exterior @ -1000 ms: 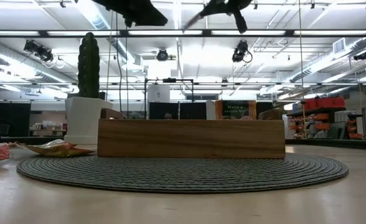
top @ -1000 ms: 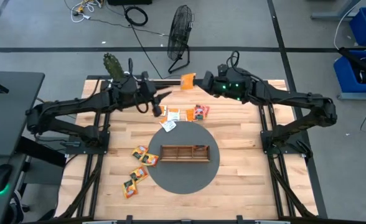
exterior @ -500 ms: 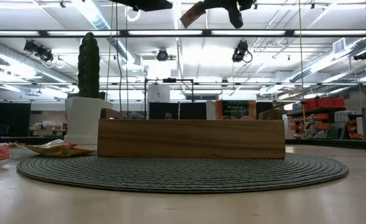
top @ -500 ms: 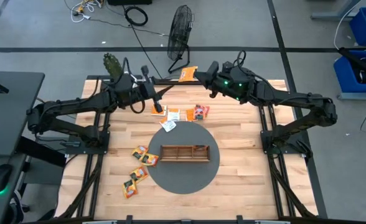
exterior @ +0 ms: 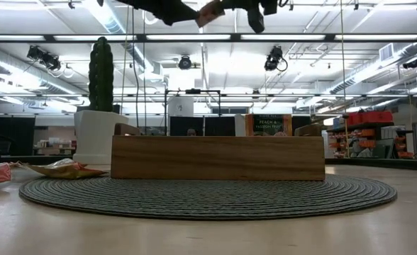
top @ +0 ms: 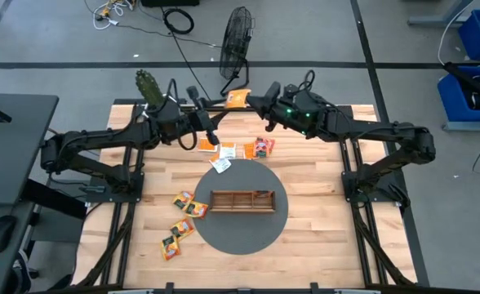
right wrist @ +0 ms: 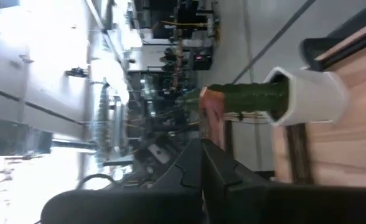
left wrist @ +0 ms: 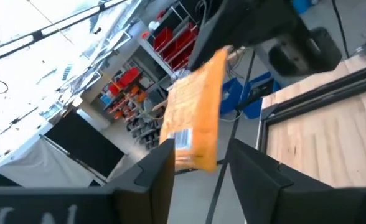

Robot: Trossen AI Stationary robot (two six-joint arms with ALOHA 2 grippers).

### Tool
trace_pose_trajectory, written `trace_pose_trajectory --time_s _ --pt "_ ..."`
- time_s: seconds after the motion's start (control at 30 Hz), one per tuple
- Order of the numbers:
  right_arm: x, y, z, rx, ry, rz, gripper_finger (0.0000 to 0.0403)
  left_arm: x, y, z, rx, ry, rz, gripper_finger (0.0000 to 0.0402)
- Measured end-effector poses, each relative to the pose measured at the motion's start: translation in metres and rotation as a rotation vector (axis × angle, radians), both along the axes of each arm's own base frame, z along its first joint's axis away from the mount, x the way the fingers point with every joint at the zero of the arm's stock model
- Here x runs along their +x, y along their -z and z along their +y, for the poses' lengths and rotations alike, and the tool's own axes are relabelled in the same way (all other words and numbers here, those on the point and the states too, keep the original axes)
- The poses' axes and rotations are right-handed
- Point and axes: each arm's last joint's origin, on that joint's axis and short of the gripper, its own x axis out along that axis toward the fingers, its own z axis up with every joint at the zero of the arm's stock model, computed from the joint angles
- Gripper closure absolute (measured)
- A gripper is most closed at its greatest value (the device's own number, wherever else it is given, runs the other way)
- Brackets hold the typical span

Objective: Pick & Place Tea
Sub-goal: Put the red tea bag into the right section of the wooden organizer

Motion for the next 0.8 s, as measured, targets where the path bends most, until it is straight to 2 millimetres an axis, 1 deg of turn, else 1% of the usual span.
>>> trace_pose_trajectory --time_s 0.13,0.23,0.4,0.47,0.53,0.6,0.67,0.7,0.8 --pt "0.001 -0.003 0.002 0.004 -0.006 -0.045 0.0403 0.0 0.0 -0.001 -0.001 0.007 0.003 0.023" --pt "0.002 -0.003 0.006 0.008 -0.015 -0.042 0.0403 0.0 0.0 -0.001 0.024 0.003 0.016 0.0228" --pt "0.006 -0.001 0.014 0.034 -0.047 -0.048 0.0403 0.0 0.0 -0.001 0.064 0.001 0.04 0.0241" --pt "0.006 0.0 0.016 0.035 -0.05 -0.039 0.0403 0.0 0.0 -0.002 0.074 0.003 0.046 0.0258" --pt "0.006 0.0 0.016 0.031 -0.051 -0.039 0.0403 0.001 0.0 -0.003 0.076 0.007 0.046 0.0285" --pt "0.006 0.0 0.016 0.019 -0.055 -0.031 0.0403 0.0 0.0 -0.003 0.075 0.007 0.045 0.0321" --pt "0.006 0.0 0.016 -0.011 -0.067 -0.016 0.0403 0.0 0.0 -0.003 0.052 0.008 0.03 0.0366" --pt "0.006 0.0 0.016 -0.036 -0.074 -0.003 0.0403 0.0 0.0 -0.003 0.029 0.009 0.017 0.038" --pt "0.007 -0.001 0.016 -0.142 -0.117 0.044 0.0398 0.0 -0.001 -0.003 -0.052 0.015 -0.033 0.0383"
